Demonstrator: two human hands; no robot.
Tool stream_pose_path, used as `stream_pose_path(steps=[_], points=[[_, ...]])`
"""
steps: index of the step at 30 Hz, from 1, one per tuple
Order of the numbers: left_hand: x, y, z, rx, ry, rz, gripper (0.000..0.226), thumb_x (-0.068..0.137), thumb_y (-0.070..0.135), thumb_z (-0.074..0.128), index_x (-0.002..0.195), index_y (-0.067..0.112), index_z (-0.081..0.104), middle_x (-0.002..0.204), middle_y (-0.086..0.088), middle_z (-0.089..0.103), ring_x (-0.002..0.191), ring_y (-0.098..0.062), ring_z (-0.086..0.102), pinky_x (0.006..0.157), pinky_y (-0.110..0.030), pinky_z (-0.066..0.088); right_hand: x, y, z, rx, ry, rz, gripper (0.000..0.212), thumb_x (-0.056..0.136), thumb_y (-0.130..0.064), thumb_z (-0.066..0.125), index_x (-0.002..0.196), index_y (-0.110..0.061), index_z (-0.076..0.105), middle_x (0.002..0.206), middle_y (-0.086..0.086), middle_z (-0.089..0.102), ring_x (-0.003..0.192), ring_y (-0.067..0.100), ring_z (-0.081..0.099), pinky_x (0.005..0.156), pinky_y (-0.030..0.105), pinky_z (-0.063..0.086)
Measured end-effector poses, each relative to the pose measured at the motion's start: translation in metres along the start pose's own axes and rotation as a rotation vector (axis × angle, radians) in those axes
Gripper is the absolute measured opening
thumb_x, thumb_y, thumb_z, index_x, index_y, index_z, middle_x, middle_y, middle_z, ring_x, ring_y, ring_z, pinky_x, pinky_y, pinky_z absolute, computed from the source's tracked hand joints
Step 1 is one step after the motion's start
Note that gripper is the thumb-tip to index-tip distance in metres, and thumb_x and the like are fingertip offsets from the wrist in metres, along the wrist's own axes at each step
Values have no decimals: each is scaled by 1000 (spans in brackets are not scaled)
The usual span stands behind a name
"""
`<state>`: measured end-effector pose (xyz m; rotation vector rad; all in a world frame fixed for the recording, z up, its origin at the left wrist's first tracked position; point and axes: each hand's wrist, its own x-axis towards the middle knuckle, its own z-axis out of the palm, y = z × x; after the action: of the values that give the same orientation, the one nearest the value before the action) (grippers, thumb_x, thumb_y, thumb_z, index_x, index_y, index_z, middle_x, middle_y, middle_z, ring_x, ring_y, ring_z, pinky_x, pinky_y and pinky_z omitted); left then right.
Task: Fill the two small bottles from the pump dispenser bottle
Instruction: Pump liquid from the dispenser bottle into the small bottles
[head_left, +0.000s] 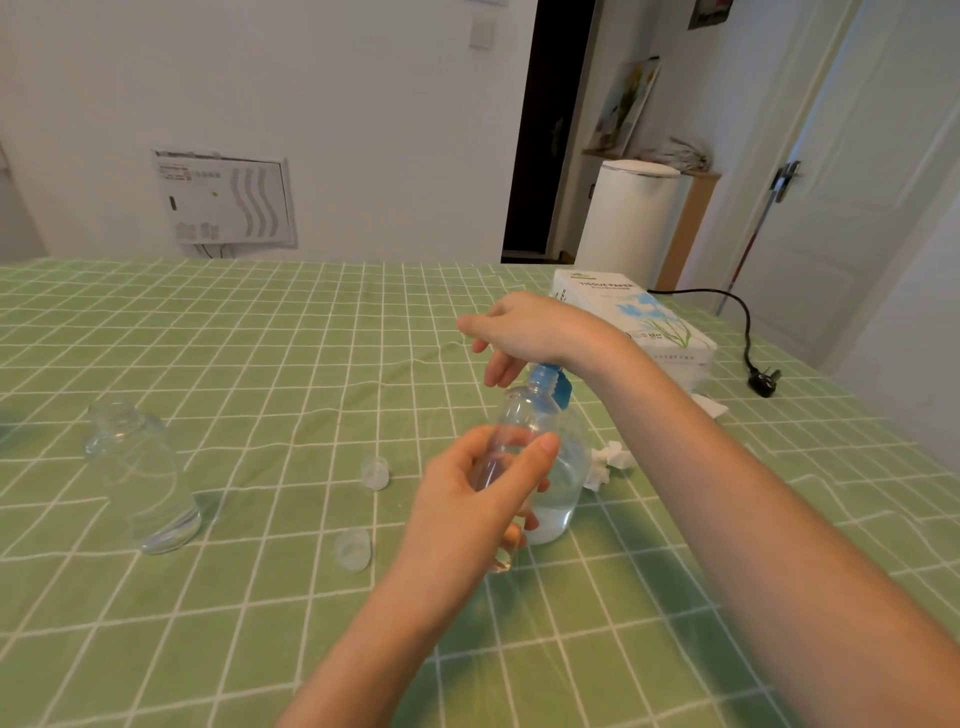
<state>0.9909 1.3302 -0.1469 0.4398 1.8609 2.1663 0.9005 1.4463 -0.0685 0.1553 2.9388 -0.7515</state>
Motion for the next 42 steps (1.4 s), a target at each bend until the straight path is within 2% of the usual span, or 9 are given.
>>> stream_pose_path(steps=[2,5,7,13,21,27,34,38,42], points=[[1,2,0,-5,-7,16,41,61,49,64,89,20,67,61,7,64,43,-6,52,37,-15,37,0,-2,-5,11,-8,-5,44,96,-42,40,110,-7,61,89,10,75,100,30,68,94,37,47],[3,4,1,-11,-7,32,39,61,49,64,88,21,67,61,8,64,44,-6,52,38,-15,37,1,-5,-10,-44,-17,-4,45,96,-44,41,109,-8,63,93,10,74,96,27,69,75,33,46],[4,4,2,-22,-4,27,38,61,49,64,87,21,67,62,8,65,43,-6,52,37,-15,37,2,-6,-10,-58,-25,-1,45,96,-45,41,109,-8,63,95,10,74,96,26,69,69,31,42],[3,3,1,-17,0,22,39,62,48,63,88,20,67,60,8,64,42,-5,51,37,-15,37,1,-6,-7,-63,-22,4,45,96,-46,41,107,-8,63,96,10,73,98,27,68,83,34,47],[0,-1,0,-1,-8,8,45,61,50,63,92,17,66,59,8,64,42,-5,51,38,-15,38,0,-2,2,-69,-33,29,45,95,-46,43,108,-8,63,98,10,72,99,26,67,88,36,46],[1,-2,-1,9,-13,10,45,59,51,63,90,18,67,59,9,64,45,-5,53,39,-14,38,0,-1,3,-53,-4,13,48,95,-46,43,115,-5,58,89,7,74,98,28,68,95,39,47],[2,1,1,4,-17,35,45,60,50,62,92,19,66,61,9,64,47,-5,54,40,-15,41,-1,-2,-5,-1,39,-25,42,94,-40,44,113,-6,58,83,6,74,97,26,68,89,35,48],[2,2,0,7,-27,45,42,61,50,62,90,20,66,62,9,64,47,-5,54,40,-15,41,-1,-7,-9,-66,-17,-20,42,95,-43,44,110,-9,63,92,7,74,97,25,68,77,31,48],[2,2,0,6,-24,41,40,60,52,62,88,22,66,61,9,64,45,-6,53,38,-16,39,-2,-5,-7,-10,13,-18,40,95,-40,45,110,-7,62,89,8,74,97,26,68,90,36,46]])
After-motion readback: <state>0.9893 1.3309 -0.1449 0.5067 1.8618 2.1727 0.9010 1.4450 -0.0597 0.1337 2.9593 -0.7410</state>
